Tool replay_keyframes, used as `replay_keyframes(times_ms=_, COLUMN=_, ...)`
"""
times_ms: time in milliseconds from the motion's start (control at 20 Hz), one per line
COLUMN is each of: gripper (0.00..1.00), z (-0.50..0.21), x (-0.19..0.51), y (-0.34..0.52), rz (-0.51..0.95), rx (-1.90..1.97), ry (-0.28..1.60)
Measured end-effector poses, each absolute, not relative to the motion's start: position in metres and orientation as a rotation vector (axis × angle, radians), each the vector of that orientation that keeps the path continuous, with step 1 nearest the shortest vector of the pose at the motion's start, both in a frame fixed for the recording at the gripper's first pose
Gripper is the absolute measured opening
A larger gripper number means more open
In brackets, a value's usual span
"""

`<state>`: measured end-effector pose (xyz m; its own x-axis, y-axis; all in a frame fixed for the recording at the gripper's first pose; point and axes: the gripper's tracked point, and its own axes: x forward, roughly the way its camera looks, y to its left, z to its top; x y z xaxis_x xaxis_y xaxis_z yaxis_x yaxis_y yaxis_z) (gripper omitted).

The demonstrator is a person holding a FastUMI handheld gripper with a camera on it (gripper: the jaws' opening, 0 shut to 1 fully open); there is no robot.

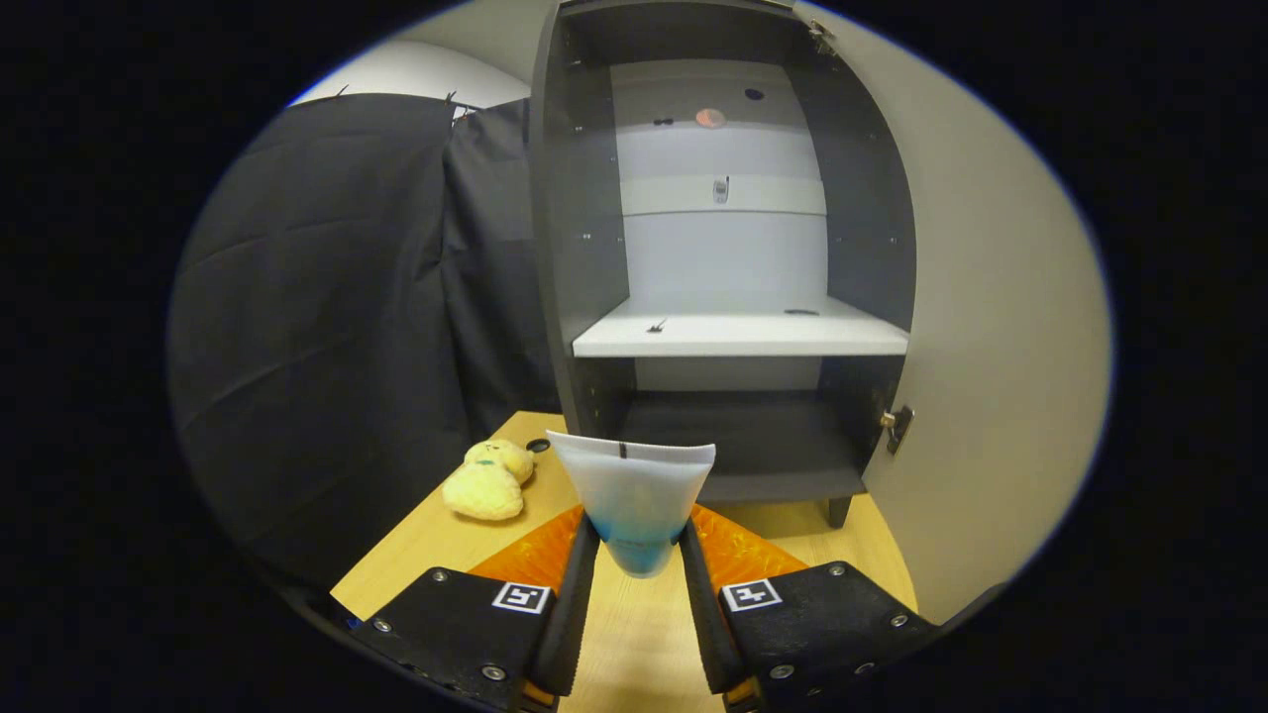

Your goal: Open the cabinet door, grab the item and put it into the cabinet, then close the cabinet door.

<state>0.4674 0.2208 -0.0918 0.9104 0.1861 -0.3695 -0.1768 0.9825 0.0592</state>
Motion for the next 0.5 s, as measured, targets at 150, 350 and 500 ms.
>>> replay_keyframes(times_ms=150, gripper=0.49, z=-0.062, x=0.488, y=0.215, rz=0.189, rx=0.027, ry=0.350)
replay_keyframes(times_ms=350, gripper=0.49, z=-0.017, x=0.524, y=0.206, rz=0.179, rx=0.065, ry=0.285)
replay_keyframes(times_ms=500, gripper=0.49, z=0.007, x=0.555, y=0.201, rz=0.175, rx=0.092, ry=0.264)
